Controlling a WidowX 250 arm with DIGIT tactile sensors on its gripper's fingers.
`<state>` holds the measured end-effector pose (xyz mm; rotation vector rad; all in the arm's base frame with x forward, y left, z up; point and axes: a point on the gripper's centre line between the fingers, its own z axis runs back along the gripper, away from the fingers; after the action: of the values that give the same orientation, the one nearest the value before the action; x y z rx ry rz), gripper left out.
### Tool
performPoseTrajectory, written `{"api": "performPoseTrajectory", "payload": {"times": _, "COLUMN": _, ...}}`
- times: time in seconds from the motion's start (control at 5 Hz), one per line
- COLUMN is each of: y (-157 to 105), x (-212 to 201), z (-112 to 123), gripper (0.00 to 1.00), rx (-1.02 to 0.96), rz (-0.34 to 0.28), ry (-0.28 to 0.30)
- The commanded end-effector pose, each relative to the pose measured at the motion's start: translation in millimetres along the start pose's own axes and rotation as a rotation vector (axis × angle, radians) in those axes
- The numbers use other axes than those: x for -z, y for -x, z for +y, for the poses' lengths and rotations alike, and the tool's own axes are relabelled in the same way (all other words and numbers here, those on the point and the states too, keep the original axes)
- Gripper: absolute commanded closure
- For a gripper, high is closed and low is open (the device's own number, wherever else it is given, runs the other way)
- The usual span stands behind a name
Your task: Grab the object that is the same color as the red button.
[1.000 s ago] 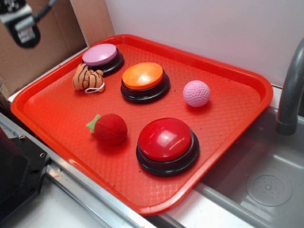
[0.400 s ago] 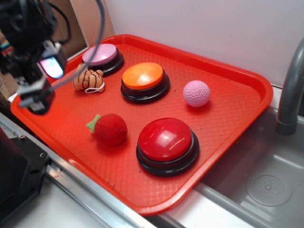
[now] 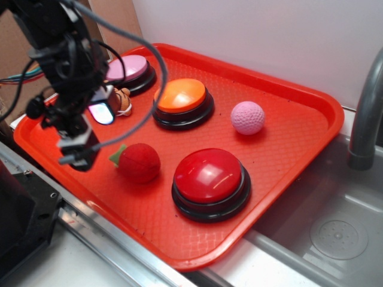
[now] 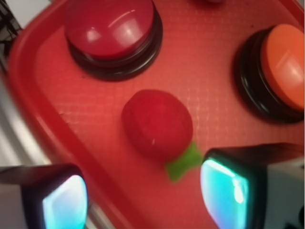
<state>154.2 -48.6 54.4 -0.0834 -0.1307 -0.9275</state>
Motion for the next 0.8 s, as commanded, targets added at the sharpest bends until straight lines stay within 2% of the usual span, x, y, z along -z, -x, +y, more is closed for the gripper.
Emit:
{"api": "performPoseTrajectory", "payload": {"times": 0.0, "y": -14, "x": 31, "z": 13, "gripper": 0.00, "rx": 0.027, "rz": 0.045, "ry": -0.034}}
{"api": "performPoseTrajectory", "payload": {"times": 0.2, "y": -18, "x": 42, "z": 16, "gripper": 0.00, "rx": 0.023, "rz": 0.080, "ry": -0.052}}
{"api": "performPoseTrajectory", "payload": {"times": 0.4, "y": -19, "x": 49, "z": 20, "gripper": 0.24, "rx": 0.014, "rz": 0.070, "ry": -0.033}}
{"api": "performPoseTrajectory", "payload": {"times": 0.6, "y": -19, "x": 48, "z": 23, "gripper": 1.00, "rx": 0.006, "rz": 0.059, "ry": -0.022}}
